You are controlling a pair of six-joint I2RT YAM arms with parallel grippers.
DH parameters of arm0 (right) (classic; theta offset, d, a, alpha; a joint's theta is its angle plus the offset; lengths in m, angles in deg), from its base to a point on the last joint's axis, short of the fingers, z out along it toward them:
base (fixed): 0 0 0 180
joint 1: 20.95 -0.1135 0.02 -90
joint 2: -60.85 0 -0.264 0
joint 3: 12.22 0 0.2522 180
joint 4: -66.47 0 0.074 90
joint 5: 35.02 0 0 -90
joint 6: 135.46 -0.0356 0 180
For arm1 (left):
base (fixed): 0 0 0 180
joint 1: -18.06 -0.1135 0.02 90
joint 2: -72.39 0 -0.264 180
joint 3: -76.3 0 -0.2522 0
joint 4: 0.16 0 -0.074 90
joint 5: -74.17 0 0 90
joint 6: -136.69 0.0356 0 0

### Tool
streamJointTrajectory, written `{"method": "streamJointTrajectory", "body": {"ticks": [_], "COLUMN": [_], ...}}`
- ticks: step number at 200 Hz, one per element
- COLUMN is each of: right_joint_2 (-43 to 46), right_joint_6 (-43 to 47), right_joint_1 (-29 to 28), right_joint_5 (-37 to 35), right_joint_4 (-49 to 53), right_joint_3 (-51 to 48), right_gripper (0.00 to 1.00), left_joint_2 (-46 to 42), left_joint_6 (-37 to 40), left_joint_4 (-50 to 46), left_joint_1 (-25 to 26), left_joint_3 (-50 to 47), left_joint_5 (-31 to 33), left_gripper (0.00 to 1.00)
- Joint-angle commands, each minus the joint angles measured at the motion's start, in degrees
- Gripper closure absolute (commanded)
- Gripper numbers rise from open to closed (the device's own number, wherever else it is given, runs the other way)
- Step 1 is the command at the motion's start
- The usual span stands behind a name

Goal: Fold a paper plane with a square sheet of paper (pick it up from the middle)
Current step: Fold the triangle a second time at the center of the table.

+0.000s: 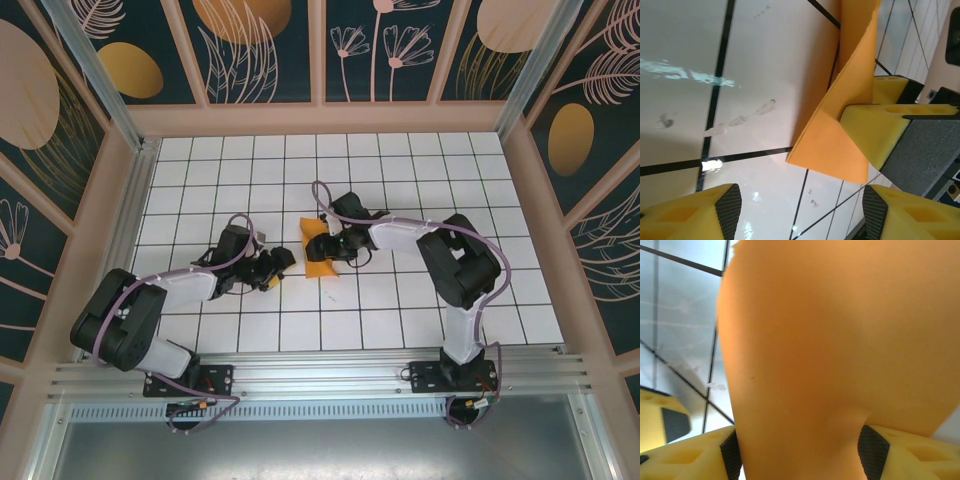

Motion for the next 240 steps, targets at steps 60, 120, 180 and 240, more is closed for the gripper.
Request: {"method": "streamJointTrajectory", "body": {"ticks": [60,120,180,240], "right_joint_2": [-5.9,-6.7,-7.2,-7.6], "right_joint_6": [-0.8,-1.3,-1.7,-1.8], "right_joint_1": [1.1,1.4,1.5,1.5], "right_joint_5": [5.9,7.0,8.3,8.7], "right_joint_4": [-1.4,-2.3,-3.1,-3.3], "right_joint_3": [-5.8,-5.8,-6.1,-6.0], "right_gripper": [0.29,0.31,0.30,0.30], "left_joint_2": [2.1,3.1,-7.9,0.0], "left_joint_6": [-5.1,-4.6,0.8,-2.4], "left_joint_4": [12.0,14.5,6.3,13.6], "left_joint_1": [0.3,0.3,0.3,0.8], "left_joint_3": [-1.9,-1.3,-0.4,1.5], "left_joint_5": [-2.8,-5.4,6.1,-2.5], "left_gripper": [0.30,0.29,0.27,0.29]}}
